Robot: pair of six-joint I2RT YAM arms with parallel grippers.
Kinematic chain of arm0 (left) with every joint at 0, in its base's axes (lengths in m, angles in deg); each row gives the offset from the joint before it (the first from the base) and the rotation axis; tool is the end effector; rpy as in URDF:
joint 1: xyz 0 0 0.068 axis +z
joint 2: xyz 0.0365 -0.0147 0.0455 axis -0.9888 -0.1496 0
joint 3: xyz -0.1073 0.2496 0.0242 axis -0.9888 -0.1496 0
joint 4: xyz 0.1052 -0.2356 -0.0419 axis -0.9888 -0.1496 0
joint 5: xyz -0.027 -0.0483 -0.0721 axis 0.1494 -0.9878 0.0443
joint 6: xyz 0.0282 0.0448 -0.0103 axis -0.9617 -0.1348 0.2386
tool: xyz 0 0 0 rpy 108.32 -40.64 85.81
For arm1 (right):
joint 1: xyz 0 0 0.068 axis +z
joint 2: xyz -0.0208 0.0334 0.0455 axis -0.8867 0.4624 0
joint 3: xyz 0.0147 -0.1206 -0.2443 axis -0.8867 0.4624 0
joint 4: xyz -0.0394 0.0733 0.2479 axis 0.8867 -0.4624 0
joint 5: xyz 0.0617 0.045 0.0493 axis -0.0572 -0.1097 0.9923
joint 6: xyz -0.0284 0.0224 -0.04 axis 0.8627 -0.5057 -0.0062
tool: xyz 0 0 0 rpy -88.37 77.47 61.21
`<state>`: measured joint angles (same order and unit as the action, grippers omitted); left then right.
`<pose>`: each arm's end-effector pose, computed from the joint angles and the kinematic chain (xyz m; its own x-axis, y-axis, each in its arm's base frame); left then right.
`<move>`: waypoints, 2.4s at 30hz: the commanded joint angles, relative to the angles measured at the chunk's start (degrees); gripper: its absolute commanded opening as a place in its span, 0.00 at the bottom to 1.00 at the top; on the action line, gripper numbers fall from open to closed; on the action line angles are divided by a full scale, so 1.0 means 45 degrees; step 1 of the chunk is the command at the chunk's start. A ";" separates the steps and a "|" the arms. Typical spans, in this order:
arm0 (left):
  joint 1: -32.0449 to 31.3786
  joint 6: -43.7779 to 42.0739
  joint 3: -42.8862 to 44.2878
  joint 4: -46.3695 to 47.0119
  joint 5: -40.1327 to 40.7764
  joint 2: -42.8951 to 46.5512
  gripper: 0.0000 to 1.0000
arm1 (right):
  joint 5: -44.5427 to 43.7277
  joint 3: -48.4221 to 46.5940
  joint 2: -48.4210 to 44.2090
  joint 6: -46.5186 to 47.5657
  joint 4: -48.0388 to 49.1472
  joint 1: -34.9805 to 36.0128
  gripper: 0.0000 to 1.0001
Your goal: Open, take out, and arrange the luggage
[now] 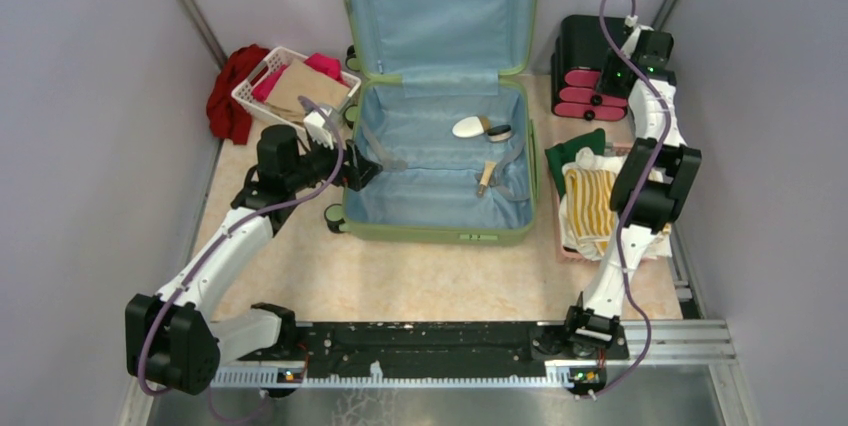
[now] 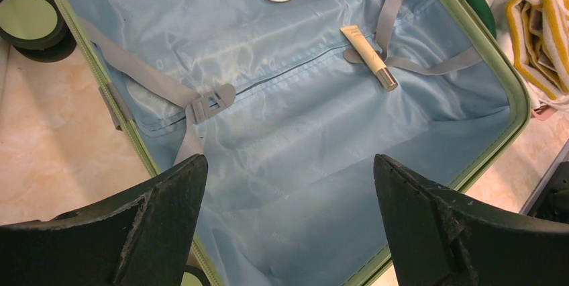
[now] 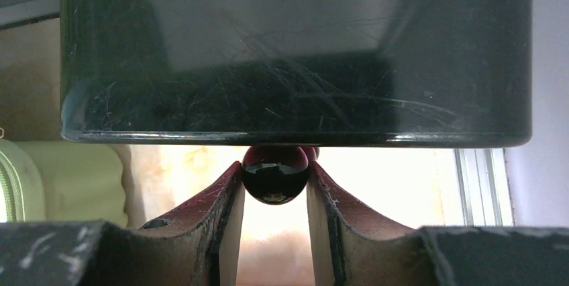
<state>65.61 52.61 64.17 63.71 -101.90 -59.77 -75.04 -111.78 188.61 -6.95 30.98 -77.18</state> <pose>0.2458 -0.0856 0.2949 -0.4035 -0.0141 -0.9149 0.5893 0.7608 -0.2717 0.4782 -0.1179 0.2829 -0.6027 0.1852 -0.7762 0.1064 0.9827 0.1519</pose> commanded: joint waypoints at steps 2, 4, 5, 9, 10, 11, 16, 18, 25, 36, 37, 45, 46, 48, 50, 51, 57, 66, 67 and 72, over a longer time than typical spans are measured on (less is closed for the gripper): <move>0.0140 -0.0139 -0.0069 0.0290 -0.0156 0.0088 0.99 | -0.0014 -0.0713 0.0036 -0.0122 0.0458 0.0069 0.29; 0.0155 -0.0124 -0.0070 0.0290 -0.0183 0.0093 0.99 | 0.0017 -0.0461 -0.0099 -0.0101 0.0547 0.0078 0.24; 0.0165 -0.0114 -0.0065 0.0288 -0.0211 0.0099 0.99 | -0.0002 -0.0248 -0.0218 -0.0079 0.0623 0.0074 0.21; 0.0184 -0.0088 -0.0070 0.0328 -0.0308 0.0150 0.99 | 0.0048 0.0744 -0.0866 -0.0029 0.0900 0.0008 0.15; 0.0188 -0.0073 -0.0068 0.0329 -0.0329 0.0164 0.99 | 0.0115 0.1057 -0.1063 -0.0016 0.0980 -0.0035 0.15; 0.0194 -0.0072 -0.0068 0.0332 -0.0349 0.0179 0.99 | 0.0181 0.1397 -0.1298 -0.0029 0.1053 -0.0067 0.14; 0.0209 -0.0015 -0.0084 0.0394 -0.0497 0.0314 0.99 | 0.0406 0.3503 -0.2758 -0.0005 0.1646 -0.0266 0.14; 0.0208 0.0021 -0.0094 0.0417 -0.0565 0.0342 0.99 | 0.0488 0.4306 -0.3273 0.0005 0.1891 -0.0330 0.14; 0.0208 0.0118 -0.0139 0.0510 -0.0767 0.0427 0.99 | 0.0951 0.6363 -0.4569 0.0017 0.2197 -0.0750 0.19; 0.0229 0.0192 -0.0316 0.0814 -0.1091 0.0660 0.99 | 0.2281 0.6232 -0.5230 0.0278 0.1713 -0.1252 0.78; 0.0228 0.0198 -0.0338 0.0876 -0.1152 0.0690 0.99 | 0.2369 0.6352 -0.5491 0.0464 0.1711 -0.1315 0.80; 0.0228 0.0241 -0.0460 0.1187 -0.1373 0.0887 0.99 | 0.4197 0.7351 -0.7461 0.2715 0.0855 -0.1782 0.86; 0.0228 0.0258 -0.0461 0.1205 -0.1392 0.0891 0.99 | 0.4581 0.7376 -0.7601 0.3098 0.0596 -0.1787 0.86; 0.0246 0.0266 -0.0489 0.1241 -0.1396 0.0928 0.99 | 0.5693 0.7376 -0.7859 0.4018 0.0112 -0.1785 0.86; 0.0248 0.0281 -0.0528 0.1324 -0.1396 0.0980 0.99 | 0.7162 0.7426 -0.8086 0.4797 -0.0111 -0.1778 0.86; 0.0248 0.0280 -0.0538 0.1352 -0.1398 0.1001 0.99 | 0.7935 0.7461 -0.8181 0.5221 -0.0238 -0.1708 0.86; 0.0267 0.0205 -0.0673 0.1501 -0.1229 0.1118 0.99 | 1.0575 0.7095 -0.8493 1.1243 -0.2306 0.0187 0.88; 0.0267 -0.0188 -0.0865 0.1539 -0.0593 0.1304 0.99 | 0.9482 0.6074 -0.7302 1.7681 -0.3654 0.3671 0.99; 0.0267 -0.0225 -0.0870 0.1525 -0.0553 0.1305 0.99 | 0.9136 0.5791 -0.6992 1.7672 -0.3579 0.4043 0.99; 0.0267 -0.0422 -0.0891 0.1433 -0.0285 0.1310 0.99 | 0.6814 0.4522 -0.5542 1.8207 -0.3290 0.5151 0.99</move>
<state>66.39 52.41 60.56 68.86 -104.48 -54.92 -37.05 -85.93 159.69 68.37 15.59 -57.07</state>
